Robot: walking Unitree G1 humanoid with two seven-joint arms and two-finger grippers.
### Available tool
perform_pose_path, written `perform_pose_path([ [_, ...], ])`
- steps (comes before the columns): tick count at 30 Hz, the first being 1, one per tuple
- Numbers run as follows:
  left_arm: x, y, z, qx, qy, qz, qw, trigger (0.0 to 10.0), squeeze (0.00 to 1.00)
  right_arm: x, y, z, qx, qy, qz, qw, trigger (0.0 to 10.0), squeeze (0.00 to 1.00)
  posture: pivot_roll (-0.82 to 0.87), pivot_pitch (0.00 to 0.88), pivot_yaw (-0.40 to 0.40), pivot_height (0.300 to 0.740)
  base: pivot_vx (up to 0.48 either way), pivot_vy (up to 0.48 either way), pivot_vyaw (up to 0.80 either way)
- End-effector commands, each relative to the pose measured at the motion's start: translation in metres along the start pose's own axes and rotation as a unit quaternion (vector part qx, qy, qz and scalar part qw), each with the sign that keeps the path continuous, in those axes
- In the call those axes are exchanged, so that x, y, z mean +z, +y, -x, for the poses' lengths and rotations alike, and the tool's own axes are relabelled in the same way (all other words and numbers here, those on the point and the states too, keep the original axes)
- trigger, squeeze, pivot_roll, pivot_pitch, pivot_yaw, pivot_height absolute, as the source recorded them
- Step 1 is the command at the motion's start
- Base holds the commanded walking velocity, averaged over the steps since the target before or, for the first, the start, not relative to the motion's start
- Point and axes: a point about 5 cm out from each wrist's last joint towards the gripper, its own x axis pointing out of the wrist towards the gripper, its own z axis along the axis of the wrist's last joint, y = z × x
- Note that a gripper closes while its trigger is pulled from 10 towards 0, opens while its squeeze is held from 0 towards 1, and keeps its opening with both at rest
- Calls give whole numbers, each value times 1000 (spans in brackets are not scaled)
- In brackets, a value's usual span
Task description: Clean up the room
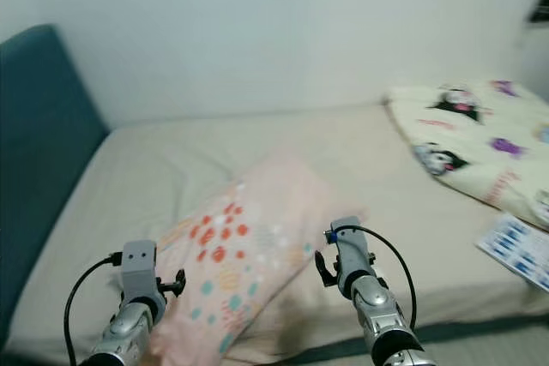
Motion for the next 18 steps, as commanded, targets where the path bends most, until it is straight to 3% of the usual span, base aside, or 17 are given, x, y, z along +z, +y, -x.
perform_pose_path([
  [1, 7, 1, -3, 1, -9, -5, 1000, 10000, 0, -2, 1, 0, -1, 7, -13, 1000, 10000, 0, -163, 12, 27, 740, 0, 0, -775],
  [8, 12, 0, -4, 3, -16, -1, 1000, 10000, 0, -1, 1, 0, -6, 2, -10, 1000, 10000, 0, -163, 13, 27, 740, 0, 0, -775],
  [17, 26, 9, -11, 57, -23, 24, 998, 10000, 0, 2, 3, -1, -2, -6, -7, 1000, 10000, 0, -166, 15, 26, 740, 0, 0, 0],
  [18, 29, 16, -12, 84, -24, 23, 996, 10000, 0, 2, 5, -1, 2, -8, -8, 1000, 10000, 0, -166, 15, 26, 740, 0, 0, 0],
])
